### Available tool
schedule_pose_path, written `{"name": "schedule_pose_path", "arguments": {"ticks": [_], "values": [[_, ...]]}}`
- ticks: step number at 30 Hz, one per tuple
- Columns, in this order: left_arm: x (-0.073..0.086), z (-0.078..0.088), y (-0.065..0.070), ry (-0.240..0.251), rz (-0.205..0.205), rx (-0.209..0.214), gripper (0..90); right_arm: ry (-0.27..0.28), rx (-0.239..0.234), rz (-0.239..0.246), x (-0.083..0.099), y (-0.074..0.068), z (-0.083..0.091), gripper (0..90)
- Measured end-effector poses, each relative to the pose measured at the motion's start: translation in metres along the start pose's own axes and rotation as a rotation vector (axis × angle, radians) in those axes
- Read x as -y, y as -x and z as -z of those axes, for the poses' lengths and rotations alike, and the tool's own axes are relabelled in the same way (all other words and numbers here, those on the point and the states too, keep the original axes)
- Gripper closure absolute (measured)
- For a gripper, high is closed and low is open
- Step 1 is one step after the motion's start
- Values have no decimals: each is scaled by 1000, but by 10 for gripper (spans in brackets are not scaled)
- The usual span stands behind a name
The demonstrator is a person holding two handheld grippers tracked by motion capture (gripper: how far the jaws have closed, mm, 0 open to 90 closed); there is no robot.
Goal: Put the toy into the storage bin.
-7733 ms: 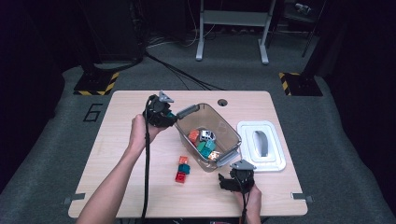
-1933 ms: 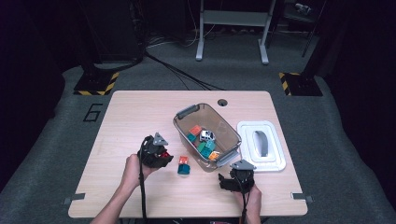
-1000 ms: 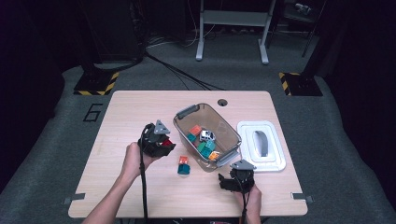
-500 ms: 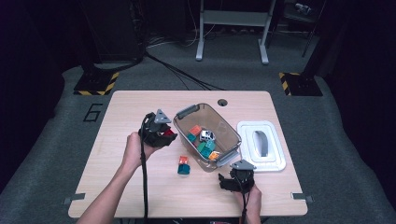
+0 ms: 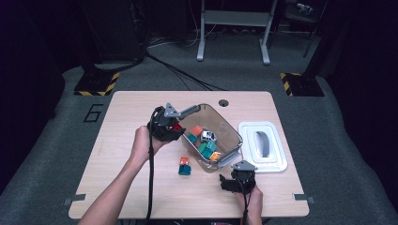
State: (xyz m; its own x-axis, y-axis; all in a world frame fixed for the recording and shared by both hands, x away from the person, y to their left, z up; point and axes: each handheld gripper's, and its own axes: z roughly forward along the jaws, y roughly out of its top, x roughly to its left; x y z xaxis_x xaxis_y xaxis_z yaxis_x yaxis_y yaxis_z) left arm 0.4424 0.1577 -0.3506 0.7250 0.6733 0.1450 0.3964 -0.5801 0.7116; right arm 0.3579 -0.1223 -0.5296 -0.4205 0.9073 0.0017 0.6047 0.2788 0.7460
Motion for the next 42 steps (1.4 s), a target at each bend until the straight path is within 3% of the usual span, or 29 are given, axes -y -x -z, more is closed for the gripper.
{"name": "schedule_pose_path", "arguments": {"ticks": [7,19,34,42], "values": [[-12,-9,10,7,-11,26,590,-1,1,-2,0,0,0,149],[-21,-27,25,3,-14,79,590,0,4,-3,0,0,0,149],[-13,-54,54,-48,10,180,590,1,2,-1,0,0,0,150],[-9,-60,56,-71,17,200,589,0,1,0,0,0,0,150]]}}
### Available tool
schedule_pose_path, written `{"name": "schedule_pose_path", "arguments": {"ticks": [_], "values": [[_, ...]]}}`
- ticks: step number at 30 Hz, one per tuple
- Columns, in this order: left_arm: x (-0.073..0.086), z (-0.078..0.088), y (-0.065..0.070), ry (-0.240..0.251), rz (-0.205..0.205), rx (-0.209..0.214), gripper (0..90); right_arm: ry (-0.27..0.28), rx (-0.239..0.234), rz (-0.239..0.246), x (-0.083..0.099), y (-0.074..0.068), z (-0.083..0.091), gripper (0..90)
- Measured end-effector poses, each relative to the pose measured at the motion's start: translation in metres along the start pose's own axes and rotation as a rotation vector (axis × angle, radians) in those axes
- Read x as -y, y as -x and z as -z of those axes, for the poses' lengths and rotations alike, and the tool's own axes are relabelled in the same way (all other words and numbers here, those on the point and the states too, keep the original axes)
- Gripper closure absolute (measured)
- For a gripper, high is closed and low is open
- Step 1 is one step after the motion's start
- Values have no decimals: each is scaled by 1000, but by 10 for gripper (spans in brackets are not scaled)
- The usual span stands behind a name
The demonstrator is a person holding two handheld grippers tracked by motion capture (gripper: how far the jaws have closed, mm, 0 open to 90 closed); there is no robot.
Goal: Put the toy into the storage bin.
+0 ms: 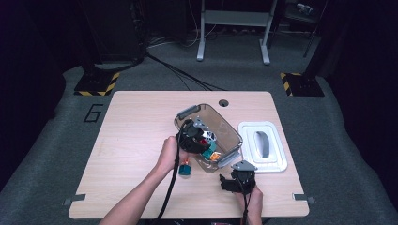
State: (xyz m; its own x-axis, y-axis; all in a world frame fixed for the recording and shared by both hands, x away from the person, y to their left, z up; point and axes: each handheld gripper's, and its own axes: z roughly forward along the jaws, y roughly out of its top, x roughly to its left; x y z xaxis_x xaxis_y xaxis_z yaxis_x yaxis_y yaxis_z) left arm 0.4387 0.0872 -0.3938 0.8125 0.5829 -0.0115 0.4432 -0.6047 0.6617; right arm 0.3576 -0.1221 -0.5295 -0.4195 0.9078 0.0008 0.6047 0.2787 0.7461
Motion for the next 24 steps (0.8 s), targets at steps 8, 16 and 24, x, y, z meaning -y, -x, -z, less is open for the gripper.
{"name": "schedule_pose_path", "arguments": {"ticks": [8,16,24], "values": [[3,-1,0,-22,-1,10,586,0,0,-1,0,0,0,149],[6,14,3,-2,4,-32,337,0,0,-1,0,0,0,150],[18,41,1,38,-6,-85,184,0,0,-2,0,0,0,149]]}}
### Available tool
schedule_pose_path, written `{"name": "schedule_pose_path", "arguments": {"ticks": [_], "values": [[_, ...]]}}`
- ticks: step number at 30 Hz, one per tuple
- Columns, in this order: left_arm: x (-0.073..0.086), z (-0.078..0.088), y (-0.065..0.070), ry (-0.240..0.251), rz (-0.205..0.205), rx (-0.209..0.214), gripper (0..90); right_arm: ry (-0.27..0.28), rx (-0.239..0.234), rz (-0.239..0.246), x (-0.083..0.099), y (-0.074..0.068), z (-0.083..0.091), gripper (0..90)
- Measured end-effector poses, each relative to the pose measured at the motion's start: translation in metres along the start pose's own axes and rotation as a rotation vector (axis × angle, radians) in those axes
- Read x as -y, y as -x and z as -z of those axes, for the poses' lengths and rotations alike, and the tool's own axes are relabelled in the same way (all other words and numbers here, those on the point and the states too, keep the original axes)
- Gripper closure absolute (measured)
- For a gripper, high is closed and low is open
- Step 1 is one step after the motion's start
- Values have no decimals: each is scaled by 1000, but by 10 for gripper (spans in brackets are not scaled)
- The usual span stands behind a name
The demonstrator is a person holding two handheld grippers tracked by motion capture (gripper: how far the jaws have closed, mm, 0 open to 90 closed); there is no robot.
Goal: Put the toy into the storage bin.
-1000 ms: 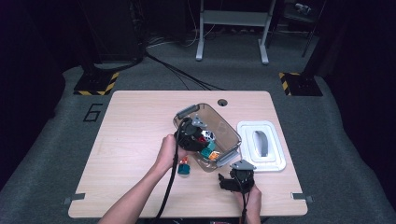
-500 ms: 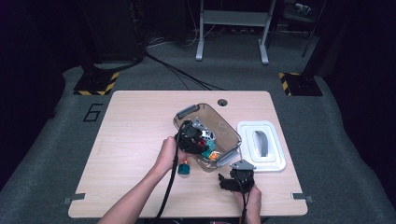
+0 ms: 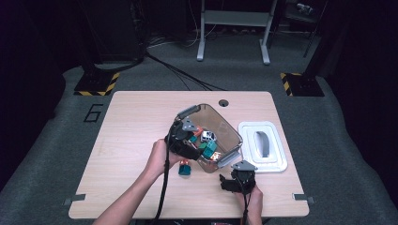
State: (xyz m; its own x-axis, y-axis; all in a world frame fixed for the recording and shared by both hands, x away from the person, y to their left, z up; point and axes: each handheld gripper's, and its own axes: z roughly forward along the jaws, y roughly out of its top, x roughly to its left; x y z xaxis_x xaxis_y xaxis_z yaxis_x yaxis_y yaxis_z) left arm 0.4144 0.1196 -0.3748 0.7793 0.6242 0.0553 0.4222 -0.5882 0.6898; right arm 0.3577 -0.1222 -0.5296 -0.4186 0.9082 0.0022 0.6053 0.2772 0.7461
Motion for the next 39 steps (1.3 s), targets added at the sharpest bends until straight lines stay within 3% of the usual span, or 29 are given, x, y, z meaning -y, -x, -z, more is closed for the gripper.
{"name": "schedule_pose_path", "arguments": {"ticks": [4,6,8,14,18,24,29,39], "values": [[18,9,-11,10,48,-35,150,0,0,0,0,0,0,150],[21,10,-14,6,53,-39,142,0,0,1,0,0,0,149],[33,12,-22,1,88,-57,125,0,0,0,0,0,0,150],[51,10,-32,-16,124,-73,84,0,0,1,0,0,0,150],[69,1,-39,-33,146,-104,77,1,0,1,0,0,0,149],[89,-19,-42,-60,177,-109,73,1,0,1,0,0,0,149],[96,-29,-40,-70,191,-107,81,1,0,1,0,0,0,149],[97,-53,-34,-53,207,-154,105,1,0,2,0,0,0,149]]}}
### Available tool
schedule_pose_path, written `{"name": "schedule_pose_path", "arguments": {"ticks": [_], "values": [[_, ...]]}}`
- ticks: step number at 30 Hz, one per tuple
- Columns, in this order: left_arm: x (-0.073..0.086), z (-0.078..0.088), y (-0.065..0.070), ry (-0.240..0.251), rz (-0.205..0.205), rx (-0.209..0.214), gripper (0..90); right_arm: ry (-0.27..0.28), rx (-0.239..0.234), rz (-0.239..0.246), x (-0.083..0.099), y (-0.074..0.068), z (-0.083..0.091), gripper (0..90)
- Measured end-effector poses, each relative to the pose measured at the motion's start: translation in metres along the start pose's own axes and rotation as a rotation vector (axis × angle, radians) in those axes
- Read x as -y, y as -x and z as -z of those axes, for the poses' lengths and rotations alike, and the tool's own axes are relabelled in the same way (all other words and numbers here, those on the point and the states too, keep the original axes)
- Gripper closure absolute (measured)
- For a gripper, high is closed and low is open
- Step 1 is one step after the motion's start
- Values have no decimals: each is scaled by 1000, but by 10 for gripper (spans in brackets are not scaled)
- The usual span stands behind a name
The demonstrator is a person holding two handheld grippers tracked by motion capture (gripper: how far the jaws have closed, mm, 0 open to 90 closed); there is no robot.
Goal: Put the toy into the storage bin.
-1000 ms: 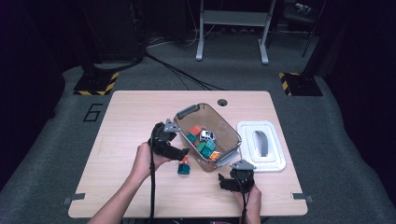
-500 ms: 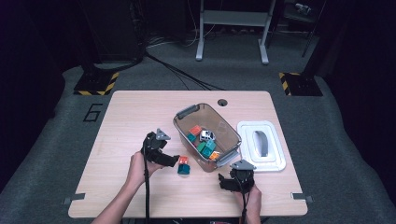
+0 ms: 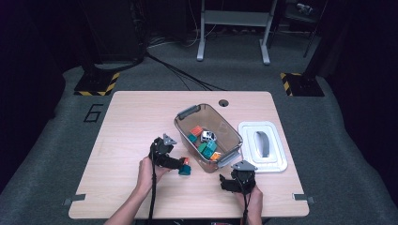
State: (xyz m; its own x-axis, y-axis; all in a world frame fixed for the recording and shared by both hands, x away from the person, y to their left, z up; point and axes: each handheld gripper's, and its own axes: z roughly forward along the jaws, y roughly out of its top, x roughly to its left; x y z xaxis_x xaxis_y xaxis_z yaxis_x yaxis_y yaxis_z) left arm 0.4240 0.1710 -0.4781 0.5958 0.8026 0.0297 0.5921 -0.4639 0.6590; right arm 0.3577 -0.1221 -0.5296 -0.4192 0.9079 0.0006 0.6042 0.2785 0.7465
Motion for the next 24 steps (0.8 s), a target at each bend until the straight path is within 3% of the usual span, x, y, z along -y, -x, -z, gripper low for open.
{"name": "schedule_pose_path", "arguments": {"ticks": [12,24], "values": [[0,-19,4,-40,8,13,107,-4,-6,7,0,0,1,150],[11,-14,5,-74,-25,37,98,-4,-5,5,0,0,1,150]]}}
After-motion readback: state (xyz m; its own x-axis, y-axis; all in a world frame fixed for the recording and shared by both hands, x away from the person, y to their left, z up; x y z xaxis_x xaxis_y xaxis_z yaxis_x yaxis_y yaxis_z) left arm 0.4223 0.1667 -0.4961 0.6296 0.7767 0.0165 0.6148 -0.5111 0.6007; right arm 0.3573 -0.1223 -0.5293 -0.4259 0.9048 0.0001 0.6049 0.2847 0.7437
